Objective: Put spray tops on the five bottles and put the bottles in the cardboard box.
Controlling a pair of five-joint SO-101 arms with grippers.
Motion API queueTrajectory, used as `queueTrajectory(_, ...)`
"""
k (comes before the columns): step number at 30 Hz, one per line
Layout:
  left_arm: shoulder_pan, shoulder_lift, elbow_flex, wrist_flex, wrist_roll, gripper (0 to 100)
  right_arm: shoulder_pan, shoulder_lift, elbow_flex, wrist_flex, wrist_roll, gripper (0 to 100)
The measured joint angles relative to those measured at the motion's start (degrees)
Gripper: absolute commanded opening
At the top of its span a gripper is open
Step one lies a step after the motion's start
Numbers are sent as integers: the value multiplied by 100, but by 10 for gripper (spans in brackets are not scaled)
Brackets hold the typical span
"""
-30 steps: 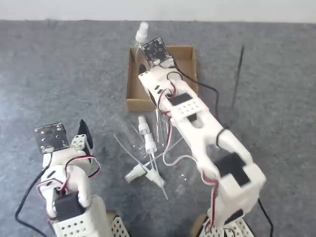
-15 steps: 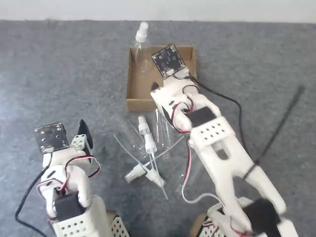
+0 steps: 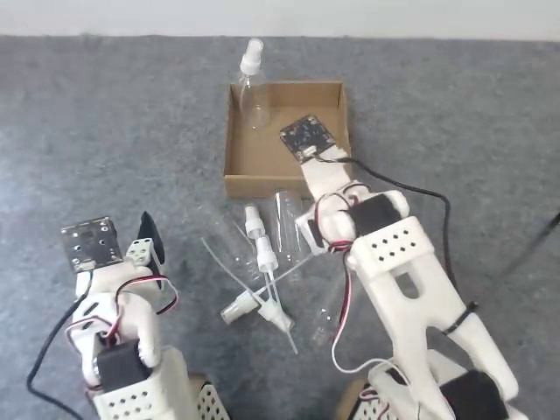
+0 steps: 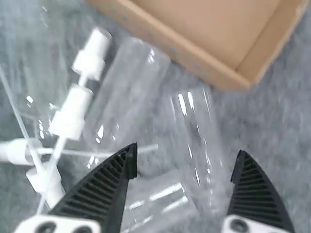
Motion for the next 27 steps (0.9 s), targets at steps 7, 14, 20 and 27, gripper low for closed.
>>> queueTrajectory(7, 0, 0, 0, 0, 0, 174, 396, 0, 0, 571, 0, 273)
queueTrajectory(14, 0, 0, 0, 0, 0, 174, 580, 0, 360, 624, 149, 274)
queueTrajectory(20, 0, 0, 0, 0, 0, 174, 563, 0, 624, 185, 677, 274)
queueTrajectory(27, 0, 0, 0, 0, 0, 174, 563, 255, 695, -413, 818, 272)
